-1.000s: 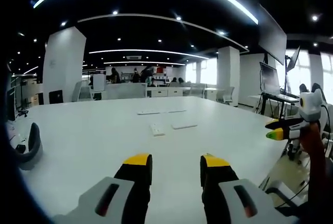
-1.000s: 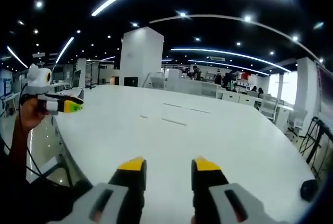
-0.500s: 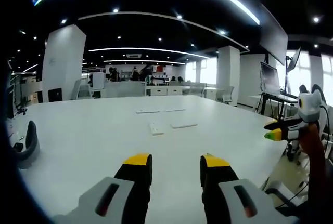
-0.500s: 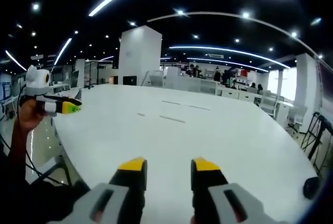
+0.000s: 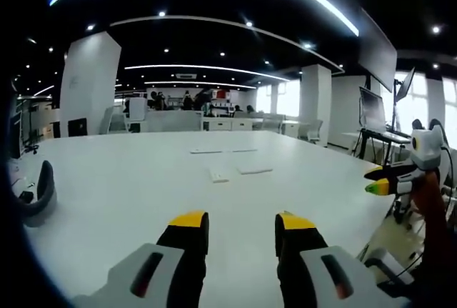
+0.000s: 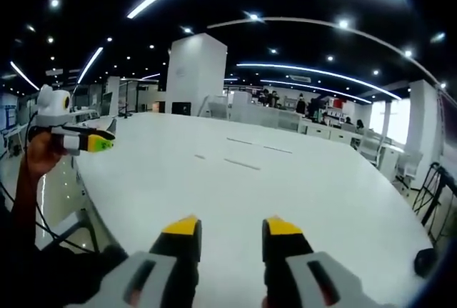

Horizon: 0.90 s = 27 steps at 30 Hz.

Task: Locate the socket holder cover, grip the socket holder cover, clip it into the socket holder slot.

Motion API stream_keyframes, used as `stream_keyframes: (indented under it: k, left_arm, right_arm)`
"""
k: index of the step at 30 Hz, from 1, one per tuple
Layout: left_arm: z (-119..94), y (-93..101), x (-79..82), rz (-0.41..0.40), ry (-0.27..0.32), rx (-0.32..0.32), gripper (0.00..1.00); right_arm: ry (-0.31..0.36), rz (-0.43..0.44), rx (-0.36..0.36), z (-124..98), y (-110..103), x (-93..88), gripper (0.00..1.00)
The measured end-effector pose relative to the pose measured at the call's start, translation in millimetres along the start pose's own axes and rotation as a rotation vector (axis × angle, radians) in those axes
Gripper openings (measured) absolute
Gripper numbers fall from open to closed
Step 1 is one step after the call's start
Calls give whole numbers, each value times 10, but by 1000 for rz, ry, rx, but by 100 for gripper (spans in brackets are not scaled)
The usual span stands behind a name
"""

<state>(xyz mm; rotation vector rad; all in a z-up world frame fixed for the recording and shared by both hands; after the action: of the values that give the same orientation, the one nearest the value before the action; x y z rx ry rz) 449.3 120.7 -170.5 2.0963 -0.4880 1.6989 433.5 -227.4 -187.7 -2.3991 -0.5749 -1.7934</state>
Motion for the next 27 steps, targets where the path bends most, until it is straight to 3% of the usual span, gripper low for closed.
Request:
stream_keyframes:
  k: [27]
  left_arm:
    - [43,86,-50,8,-22,-4,38]
  right_arm:
    - [-14,10,-14,17,138,-64,35]
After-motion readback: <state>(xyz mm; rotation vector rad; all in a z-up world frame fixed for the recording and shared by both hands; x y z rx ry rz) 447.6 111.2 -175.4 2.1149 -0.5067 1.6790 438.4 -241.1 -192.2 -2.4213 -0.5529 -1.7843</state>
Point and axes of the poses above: the point that each gripper's makers call its tool centre point, and the gripper's own axes: z roughly forward along the fingers, y roughly to its right, x roughly out of its top, the point moved 10 cm from there along -z, roughly backward along the fingers, and after that the axes turned 7 degrees about -x, right-handed, at the moved point
